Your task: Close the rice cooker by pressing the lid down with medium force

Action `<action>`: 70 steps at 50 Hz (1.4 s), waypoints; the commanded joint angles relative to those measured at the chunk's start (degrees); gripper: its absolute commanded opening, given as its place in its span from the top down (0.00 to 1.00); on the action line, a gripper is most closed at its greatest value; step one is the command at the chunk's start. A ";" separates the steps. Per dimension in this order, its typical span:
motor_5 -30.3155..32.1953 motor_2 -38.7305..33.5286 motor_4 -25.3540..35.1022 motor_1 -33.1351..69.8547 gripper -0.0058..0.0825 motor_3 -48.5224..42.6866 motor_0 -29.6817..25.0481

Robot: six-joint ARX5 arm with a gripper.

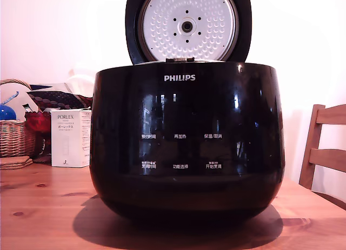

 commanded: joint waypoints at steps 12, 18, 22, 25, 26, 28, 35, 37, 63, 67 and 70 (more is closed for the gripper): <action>4.85 8.20 6.84 11.30 0.96 0.46 0.04; 5.57 11.10 9.75 14.91 0.96 0.83 -0.76; 5.57 12.24 11.02 16.81 0.96 1.03 -1.64; 5.57 13.09 11.39 18.12 0.96 1.03 -2.36; 5.57 13.33 11.39 18.45 0.96 1.05 -2.67; 5.57 13.42 11.39 18.86 0.96 1.18 -3.45; 5.60 13.42 11.39 20.24 0.96 1.99 -6.05; 5.99 13.42 11.39 20.31 0.96 1.92 -6.67; 9.01 13.42 6.64 22.88 0.96 -1.60 -9.66; 9.01 13.42 5.77 22.88 0.96 -1.75 -9.64; 9.01 13.42 5.55 22.88 0.96 -2.27 -9.62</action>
